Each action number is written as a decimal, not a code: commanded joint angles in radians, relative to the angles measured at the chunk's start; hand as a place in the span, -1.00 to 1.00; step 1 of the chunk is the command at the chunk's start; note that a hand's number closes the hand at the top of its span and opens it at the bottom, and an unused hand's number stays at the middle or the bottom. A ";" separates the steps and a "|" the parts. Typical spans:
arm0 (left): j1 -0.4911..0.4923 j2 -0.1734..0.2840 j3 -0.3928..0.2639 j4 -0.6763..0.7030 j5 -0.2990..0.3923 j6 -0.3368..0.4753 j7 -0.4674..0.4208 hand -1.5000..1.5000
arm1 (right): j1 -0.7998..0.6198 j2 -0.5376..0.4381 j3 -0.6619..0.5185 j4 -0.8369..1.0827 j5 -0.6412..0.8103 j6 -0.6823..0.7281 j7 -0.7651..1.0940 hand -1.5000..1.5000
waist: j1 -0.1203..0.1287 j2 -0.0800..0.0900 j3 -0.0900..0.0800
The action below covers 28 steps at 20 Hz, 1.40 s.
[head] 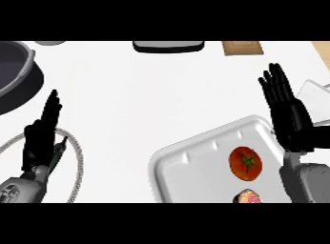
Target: Pick the cupcake from the tray and place it in the tiered shelf
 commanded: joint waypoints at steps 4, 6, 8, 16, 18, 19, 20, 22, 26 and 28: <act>0.129 0.089 0.084 -0.089 0.099 -0.161 0.029 0.00 | 0.119 0.025 0.077 -0.353 0.105 -0.153 0.209 1.00 | 0.023 -0.002 -0.005; 0.113 0.123 0.165 0.040 0.179 -0.266 -0.047 0.00 | 0.124 0.082 0.179 -0.413 0.210 -0.231 0.250 1.00 | 0.017 0.001 -0.007; 0.132 0.060 0.111 0.017 0.139 -0.169 0.005 0.00 | 0.241 -0.102 -0.030 -0.171 0.396 -0.358 0.292 1.00 | -0.052 -0.001 -0.022; 0.190 0.114 0.144 -0.021 0.209 -0.303 0.002 0.00 | 0.496 0.149 0.443 -0.528 0.852 -0.542 0.524 -1.00 | 0.014 -0.002 -0.008; 0.161 0.085 0.151 0.030 0.199 -0.280 -0.023 0.00 | 0.557 0.130 0.466 -0.570 1.006 -0.529 0.621 -1.00 | -0.004 -0.001 -0.011; 0.158 0.088 0.142 0.011 0.194 -0.267 0.007 0.00 | 0.567 0.081 0.438 -0.619 1.047 -0.464 0.682 -1.00 | -0.009 -0.002 -0.013; 0.201 0.094 0.145 0.008 0.194 -0.288 -0.033 0.00 | 0.600 0.072 0.430 -0.609 1.101 -0.446 0.713 -1.00 | -0.002 -0.003 -0.014; 0.167 0.107 0.158 0.031 0.199 -0.299 -0.026 0.00 | 0.597 0.045 0.424 -0.648 1.189 -0.335 0.811 -1.00 | -0.005 0.003 -0.016; 0.162 0.105 0.159 0.004 0.214 -0.303 0.004 0.00 | 0.681 -0.004 0.477 -0.764 1.304 -0.114 0.979 -1.00 | 0.004 0.004 -0.014; 0.170 0.101 0.148 0.004 0.192 -0.299 -0.017 0.00 | 0.678 -0.031 0.504 -0.819 1.297 0.032 1.063 -1.00 | 0.019 0.007 -0.013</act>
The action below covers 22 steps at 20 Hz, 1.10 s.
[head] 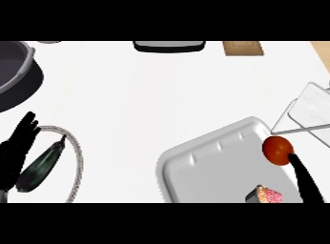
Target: Pick the cupcake from the tray and place it in the tiered shelf
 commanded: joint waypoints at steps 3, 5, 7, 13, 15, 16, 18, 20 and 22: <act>-0.004 -0.009 -0.023 -0.022 -0.009 -0.009 0.012 0.00 | 0.038 -0.085 0.114 -0.107 0.046 0.394 0.225 -1.00 | 0.034 0.011 0.001; 0.000 -0.006 -0.023 -0.028 -0.007 -0.025 0.000 0.00 | 0.017 -0.080 0.144 -0.102 0.056 0.495 0.298 -1.00 | 0.046 0.012 0.002; -0.011 -0.044 -0.022 0.006 -0.017 0.005 -0.020 0.00 | -0.026 -0.085 0.124 -0.127 0.019 0.607 0.344 -1.00 | 0.040 0.014 0.004; -0.044 -0.035 -0.014 0.026 -0.026 -0.009 -0.005 0.00 | -0.114 0.008 0.146 -0.140 0.018 0.811 0.465 -1.00 | 0.036 0.013 0.005; -0.061 -0.036 -0.017 0.003 -0.036 0.015 0.036 0.00 | -0.142 0.033 0.124 -0.099 0.017 0.842 0.461 -1.00 | 0.035 0.011 0.007; -0.070 -0.015 -0.002 0.015 -0.015 -0.028 0.034 0.00 | -0.150 0.057 0.134 -0.077 0.013 0.853 0.459 -1.00 | 0.034 0.011 0.006; -0.035 -0.015 0.000 0.004 -0.020 -0.034 0.012 0.00 | -0.169 0.106 0.147 -0.050 0.042 0.863 0.471 -1.00 | 0.036 0.009 0.007; -0.009 -0.022 -0.007 -0.016 -0.033 -0.019 0.018 0.00 | -0.153 0.091 0.078 -0.087 0.008 0.907 0.448 -1.00 | 0.033 0.008 0.007; -0.032 -0.031 0.005 0.008 -0.037 -0.014 0.011 0.00 | -0.153 0.093 0.059 -0.081 0.006 0.925 0.420 -1.00 | 0.024 0.007 0.008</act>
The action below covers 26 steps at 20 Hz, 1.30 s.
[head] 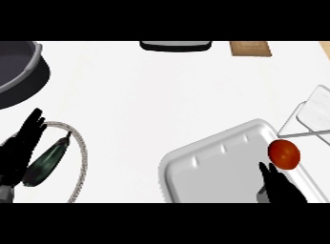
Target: Pick the cupcake from the tray and place it in the tiered shelf
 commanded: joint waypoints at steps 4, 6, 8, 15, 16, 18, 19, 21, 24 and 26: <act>0.022 0.003 0.009 -0.027 -0.005 -0.017 0.011 0.00 | -0.031 0.057 -0.104 -0.001 -0.032 0.214 0.147 -1.00 | -0.006 -0.003 0.002; 0.000 -0.009 0.020 0.015 -0.012 -0.015 -0.015 0.00 | -0.069 0.083 -0.093 0.102 0.009 0.185 0.116 -1.00 | -0.006 -0.001 0.002; -0.026 -0.019 0.028 0.047 -0.016 -0.027 -0.012 0.00 | -0.039 0.074 -0.108 0.055 0.002 0.200 0.078 -1.00 | -0.016 -0.003 0.002; -0.019 -0.009 0.076 0.025 -0.026 -0.052 0.021 0.00 | -0.117 0.115 -0.213 0.131 -0.004 0.228 0.002 -1.00 | -0.011 -0.004 0.003; -0.033 -0.054 0.041 0.043 -0.054 -0.035 0.005 0.00 | -0.161 0.129 -0.189 0.178 0.010 0.207 0.025 -1.00 | -0.011 -0.003 0.003; 0.079 -0.026 0.069 -0.061 -0.023 -0.071 -0.002 0.00 | -0.065 0.128 -0.171 0.166 0.038 0.171 -0.030 -1.00 | -0.008 -0.006 0.003; 0.039 -0.009 0.080 -0.053 -0.027 -0.065 0.057 0.00 | -0.076 0.118 -0.203 0.159 0.029 0.200 -0.036 -1.00 | -0.011 -0.005 0.003; 0.008 -0.021 0.093 -0.013 -0.039 -0.074 0.027 0.00 | -0.041 0.130 -0.157 0.180 0.060 0.157 -0.035 -1.00 | -0.014 -0.005 0.003; 0.009 -0.009 0.118 -0.058 -0.025 -0.089 0.076 0.00 | -0.019 0.123 -0.228 0.166 0.028 0.173 -0.081 1.00 | -0.014 -0.005 0.003; -0.004 -0.071 0.104 0.082 -0.085 -0.088 -0.052 0.00 | -0.050 0.130 -0.163 0.171 -0.016 0.131 -0.022 1.00 | -0.016 -0.004 0.003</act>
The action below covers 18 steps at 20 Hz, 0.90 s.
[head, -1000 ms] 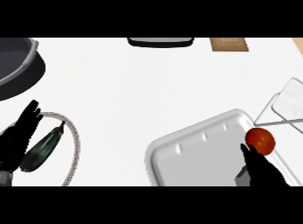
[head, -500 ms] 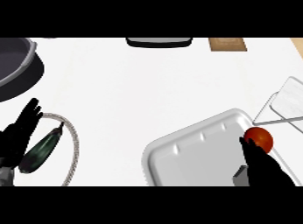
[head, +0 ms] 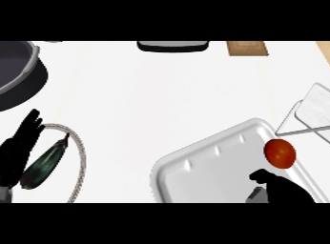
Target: Pick the cupcake from the tray and place it in the tiered shelf
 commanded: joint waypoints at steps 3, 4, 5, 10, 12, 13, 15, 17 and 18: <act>-0.016 -0.038 0.015 -0.017 -0.026 -0.004 0.043 0.00 | -0.006 -0.017 0.041 0.069 0.063 -0.030 0.015 1.00 | 0.000 0.001 0.001; 0.008 -0.014 0.048 0.010 -0.027 -0.046 -0.011 0.00 | 0.016 -0.030 0.036 0.099 0.058 -0.073 -0.031 1.00 | 0.000 0.001 0.001; 0.003 -0.009 0.050 -0.035 -0.020 -0.039 0.047 0.00 | 0.034 -0.062 0.019 0.084 0.067 -0.082 -0.053 1.00 | 0.000 0.001 0.001; -0.014 -0.024 0.065 -0.042 -0.046 -0.043 0.074 0.00 | 0.006 -0.094 -0.003 0.003 0.090 -0.033 -0.053 1.00 | -0.001 0.001 0.001; -0.005 -0.016 0.086 -0.034 -0.030 -0.072 0.061 0.00 | -0.018 -0.052 0.065 -0.031 0.139 -0.039 -0.009 1.00 | 0.001 0.001 0.001; 0.005 -0.052 0.060 0.021 -0.061 -0.069 -0.012 0.00 | -0.070 -0.031 0.045 -0.060 0.129 0.008 0.017 1.00 | 0.001 0.001 0.001; -0.048 -0.054 0.042 -0.067 -0.065 -0.028 0.125 0.00 | -0.057 -0.031 0.055 -0.123 0.159 0.017 0.034 1.00 | -0.002 0.000 0.001; 0.006 -0.035 0.097 -0.039 -0.046 -0.074 0.040 0.00 | -0.007 -0.092 -0.003 -0.195 0.129 0.001 -0.047 1.00 | -0.002 0.000 0.001; -0.022 -0.045 0.085 0.024 -0.064 -0.079 0.011 0.00 | 0.025 -0.065 0.053 -0.265 0.156 0.022 0.001 1.00 | -0.006 0.000 0.001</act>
